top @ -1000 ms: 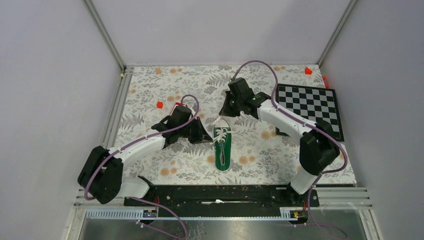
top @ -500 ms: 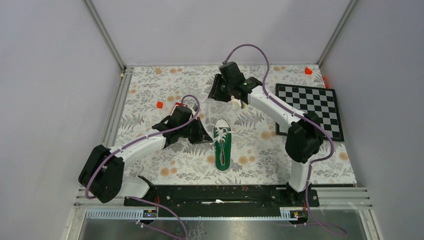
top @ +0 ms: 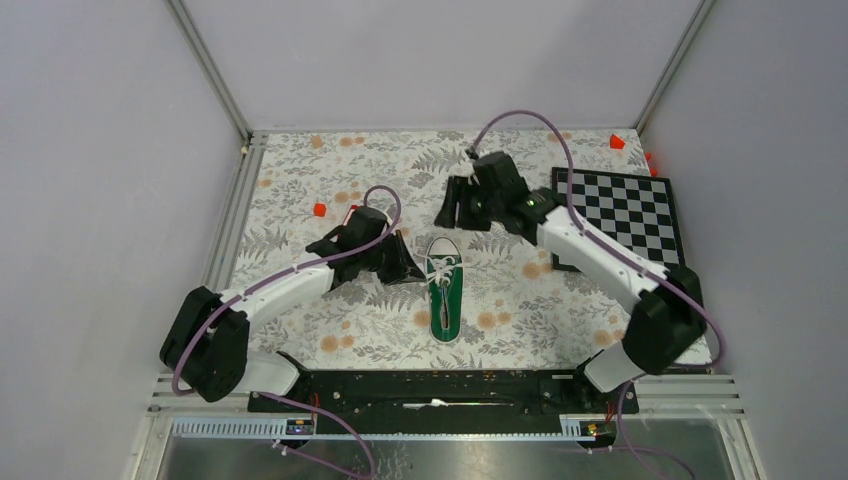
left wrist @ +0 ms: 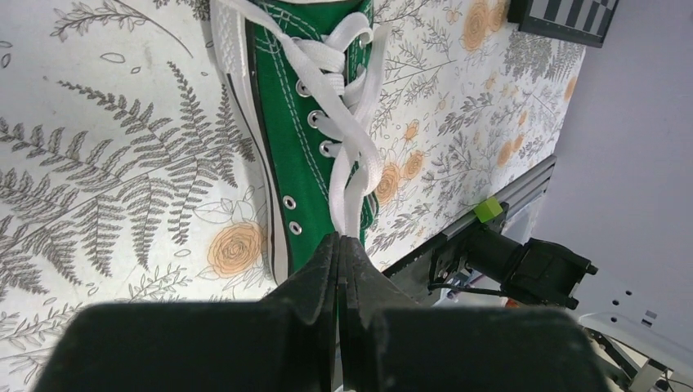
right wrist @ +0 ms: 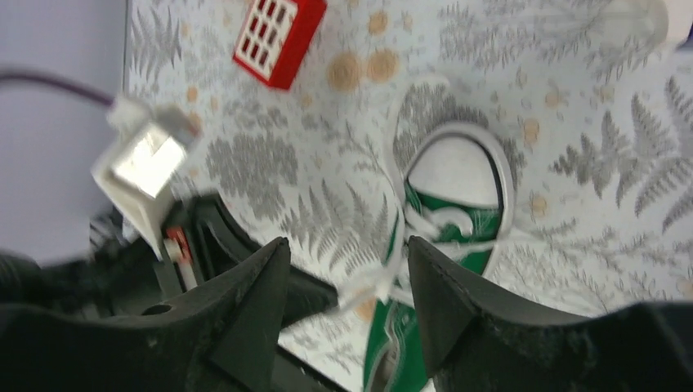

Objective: Tie the shoes
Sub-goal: Cross the shoelace with the shoelace.

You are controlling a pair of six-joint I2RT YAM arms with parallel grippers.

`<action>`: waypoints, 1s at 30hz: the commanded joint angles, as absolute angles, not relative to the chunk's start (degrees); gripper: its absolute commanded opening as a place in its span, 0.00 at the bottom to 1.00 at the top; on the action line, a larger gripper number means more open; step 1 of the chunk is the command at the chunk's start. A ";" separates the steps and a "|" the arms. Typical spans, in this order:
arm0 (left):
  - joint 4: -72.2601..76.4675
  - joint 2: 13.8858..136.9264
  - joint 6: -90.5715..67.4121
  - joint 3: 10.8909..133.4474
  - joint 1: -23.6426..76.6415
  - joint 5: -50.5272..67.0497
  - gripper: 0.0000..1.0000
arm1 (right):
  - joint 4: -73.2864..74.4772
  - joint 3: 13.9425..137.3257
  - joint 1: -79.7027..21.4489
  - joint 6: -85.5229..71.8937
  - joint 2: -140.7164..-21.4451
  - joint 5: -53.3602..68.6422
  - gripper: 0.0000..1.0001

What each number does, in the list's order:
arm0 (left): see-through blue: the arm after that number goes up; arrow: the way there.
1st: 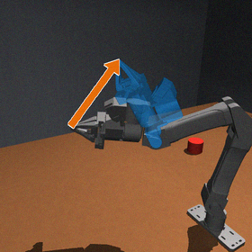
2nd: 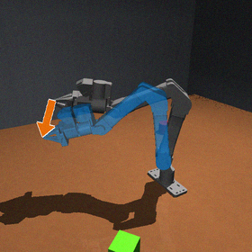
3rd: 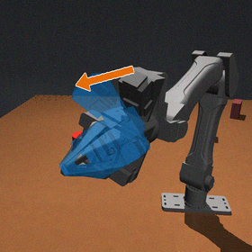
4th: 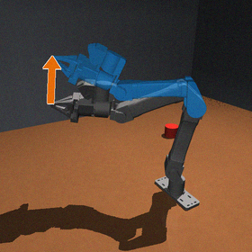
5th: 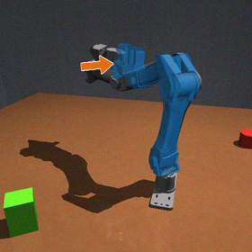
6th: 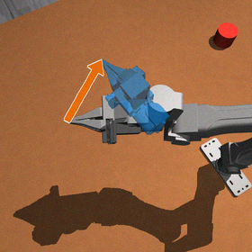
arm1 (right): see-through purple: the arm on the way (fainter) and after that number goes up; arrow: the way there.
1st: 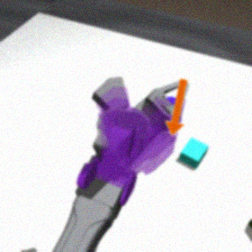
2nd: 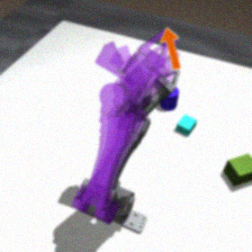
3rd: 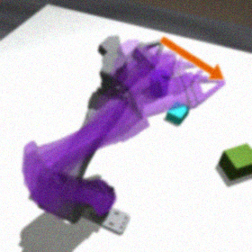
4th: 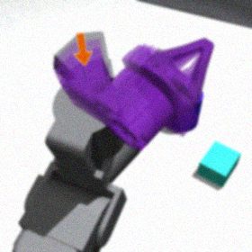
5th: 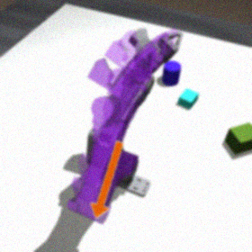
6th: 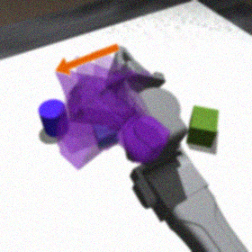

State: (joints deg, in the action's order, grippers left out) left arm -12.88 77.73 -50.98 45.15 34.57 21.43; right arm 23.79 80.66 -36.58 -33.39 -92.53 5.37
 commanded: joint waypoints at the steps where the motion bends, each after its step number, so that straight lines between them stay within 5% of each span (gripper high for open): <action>1: -19.27 77.73 -50.68 50.69 34.47 18.34 0.00 | 16.23 66.65 -37.06 -26.27 -84.41 10.91 0.59; 12: -37.33 79.52 -55.68 61.97 34.31 7.57 0.00 | 4.76 47.22 -41.82 -20.18 -78.06 9.44 0.48; 30: -48.20 81.55 -56.94 69.34 34.70 2.37 0.00 | -6.64 48.02 -43.93 -17.70 -80.16 11.28 0.49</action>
